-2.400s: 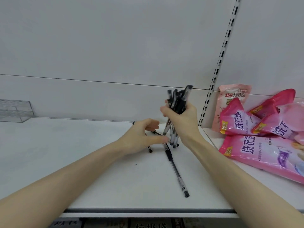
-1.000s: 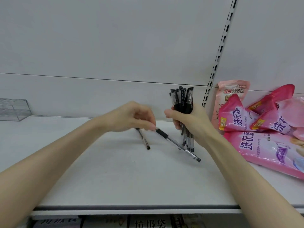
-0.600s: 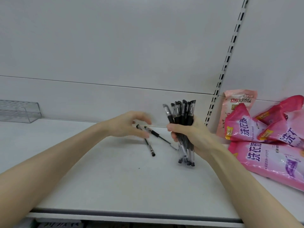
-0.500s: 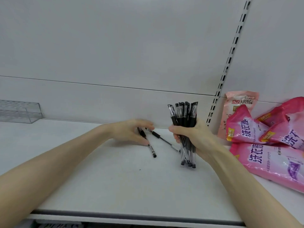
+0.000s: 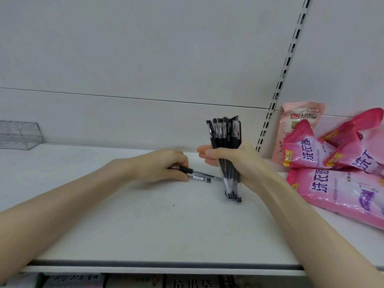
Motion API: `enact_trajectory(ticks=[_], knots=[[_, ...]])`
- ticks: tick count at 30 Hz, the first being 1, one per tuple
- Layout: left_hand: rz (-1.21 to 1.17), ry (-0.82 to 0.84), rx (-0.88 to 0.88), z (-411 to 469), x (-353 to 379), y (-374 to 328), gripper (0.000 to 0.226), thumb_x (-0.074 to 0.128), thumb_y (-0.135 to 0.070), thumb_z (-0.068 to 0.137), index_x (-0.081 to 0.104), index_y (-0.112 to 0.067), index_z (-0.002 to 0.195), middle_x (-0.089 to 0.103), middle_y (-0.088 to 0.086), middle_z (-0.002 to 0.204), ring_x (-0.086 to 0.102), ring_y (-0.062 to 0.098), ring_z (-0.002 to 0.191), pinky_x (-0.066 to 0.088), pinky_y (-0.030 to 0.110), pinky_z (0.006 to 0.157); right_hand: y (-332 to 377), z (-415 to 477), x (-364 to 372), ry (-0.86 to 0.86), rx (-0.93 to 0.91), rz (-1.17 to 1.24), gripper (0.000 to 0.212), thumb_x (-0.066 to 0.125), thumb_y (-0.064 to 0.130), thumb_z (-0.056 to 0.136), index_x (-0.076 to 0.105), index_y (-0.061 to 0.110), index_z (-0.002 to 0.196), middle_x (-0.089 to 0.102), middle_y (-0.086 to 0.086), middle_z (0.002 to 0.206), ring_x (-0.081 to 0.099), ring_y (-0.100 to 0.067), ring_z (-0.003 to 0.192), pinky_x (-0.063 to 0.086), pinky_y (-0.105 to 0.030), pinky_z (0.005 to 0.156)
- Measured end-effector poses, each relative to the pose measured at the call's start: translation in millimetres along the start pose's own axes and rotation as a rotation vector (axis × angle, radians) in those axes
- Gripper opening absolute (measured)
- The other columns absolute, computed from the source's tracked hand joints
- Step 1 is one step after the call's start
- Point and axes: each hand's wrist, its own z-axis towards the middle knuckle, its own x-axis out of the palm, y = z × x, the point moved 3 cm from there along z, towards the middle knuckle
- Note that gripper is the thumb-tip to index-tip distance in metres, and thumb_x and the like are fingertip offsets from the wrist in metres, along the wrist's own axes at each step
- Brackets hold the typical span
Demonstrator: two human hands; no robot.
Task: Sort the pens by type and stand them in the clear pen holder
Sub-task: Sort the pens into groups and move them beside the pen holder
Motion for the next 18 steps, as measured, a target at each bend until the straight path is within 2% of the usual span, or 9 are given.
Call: enact_trajectory(ticks=[2, 4, 6, 9, 11, 13, 15, 17, 18], knots=[[-0.025, -0.03, 0.037, -3.4, -12.8, -12.4, 0.006, 0.066, -0.026, 0.088, 0.062, -0.024, 0.084, 0.063, -0.005, 0.076, 0.056, 0.009, 0.067, 0.043, 0.02, 0.064, -0.2, 0.4, 1.4, 0.013, 0.022, -0.035, 0.02, 0.07, 0.001, 0.078, 0.07, -0.002, 0.098, 0.072, -0.012, 0.105, 0.067, -0.026, 0.102, 0.052, -0.037, 0.095], [-0.052, -0.088, 0.052, -5.5, -31.7, -27.0, 0.003, 0.071, -0.022, 0.084, 0.068, -0.021, 0.082, 0.062, -0.011, 0.062, 0.057, 0.007, 0.058, 0.039, 0.013, 0.056, 2.6, -0.5, 4.6, 0.065, 0.017, -0.086, 0.019, 0.069, 0.0, 0.079, 0.069, -0.002, 0.097, 0.072, -0.015, 0.105, 0.068, -0.025, 0.096, 0.053, -0.035, 0.091], [-0.039, -0.125, 0.055, -5.8, -49.1, -38.9, 0.01, 0.075, -0.025, 0.079, 0.073, -0.016, 0.081, 0.06, -0.014, 0.055, 0.055, 0.006, 0.054, 0.035, 0.011, 0.052, 5.6, -3.8, 10.3, 0.164, 0.011, -0.074, 0.019, 0.066, -0.003, 0.081, 0.066, -0.008, 0.099, 0.07, -0.023, 0.104, 0.069, -0.029, 0.091, 0.053, -0.04, 0.089], [0.115, -0.141, 0.055, -3.8, -58.4, -46.7, 0.026, 0.075, -0.042, 0.073, 0.072, -0.016, 0.077, 0.06, -0.006, 0.055, 0.055, 0.008, 0.052, 0.036, 0.016, 0.05, 8.6, -8.9, 16.1, 0.264, 0.021, -0.082, 0.021, 0.065, -0.004, 0.082, 0.065, -0.007, 0.103, 0.071, -0.022, 0.098, 0.071, -0.031, 0.082, 0.058, -0.037, 0.079], [0.273, -0.208, -0.015, -5.4, -60.6, -44.4, 0.046, 0.068, -0.062, 0.064, 0.065, -0.017, 0.075, 0.057, -0.004, 0.054, 0.053, 0.009, 0.054, 0.038, 0.023, 0.051, 9.1, -10.0, 16.5, 0.245, 0.012, -0.121, 0.017, 0.067, -0.005, 0.079, 0.066, -0.008, 0.096, 0.07, -0.02, 0.087, 0.066, -0.025, 0.071, 0.056, -0.029, 0.068], [0.344, -0.319, -0.093, -10.9, -64.0, -42.7, 0.058, 0.06, -0.073, 0.054, 0.06, -0.022, 0.081, 0.056, -0.009, 0.061, 0.05, 0.005, 0.06, 0.039, 0.025, 0.057, 8.9, -9.7, 15.7, 0.203, -0.018, -0.179, 0.017, 0.07, -0.004, 0.077, 0.064, -0.014, 0.09, 0.064, -0.021, 0.079, 0.06, -0.023, 0.067, 0.053, -0.028, 0.065], [0.071, -0.497, -0.144, -15.7, -69.2, -38.8, 0.056, 0.065, -0.067, 0.057, 0.062, -0.021, 0.089, 0.06, -0.006, 0.071, 0.053, 0.005, 0.062, 0.043, 0.022, 0.06, 8.1, -8.5, 16.9, 0.154, -0.042, -0.194, 0.014, 0.07, -0.002, 0.078, 0.064, -0.011, 0.087, 0.064, -0.02, 0.078, 0.06, -0.022, 0.068, 0.054, -0.027, 0.065], [-0.389, -0.711, -0.127, -17.3, -74.8, -37.0, 0.036, 0.07, -0.045, 0.077, 0.064, -0.013, 0.094, 0.063, 0.005, 0.079, 0.059, 0.007, 0.062, 0.049, 0.02, 0.06, 8.2, -6.3, 21.1, 0.099, -0.076, -0.156, 0.01, 0.07, -0.005, 0.076, 0.065, -0.005, 0.085, 0.065, -0.011, 0.076, 0.062, -0.02, 0.07, 0.058, -0.03, 0.071], [-0.566, -0.76, -0.114, -16.0, -75.1, -40.7, 0.029, 0.066, -0.035, 0.085, 0.064, -0.008, 0.096, 0.064, 0.009, 0.083, 0.064, 0.008, 0.066, 0.052, 0.021, 0.063, 9.2, -4.7, 24.2, 0.076, -0.11, -0.148, 0.012, 0.071, -0.007, 0.074, 0.065, -0.004, 0.085, 0.065, -0.007, 0.075, 0.063, -0.018, 0.071, 0.058, -0.034, 0.076]])
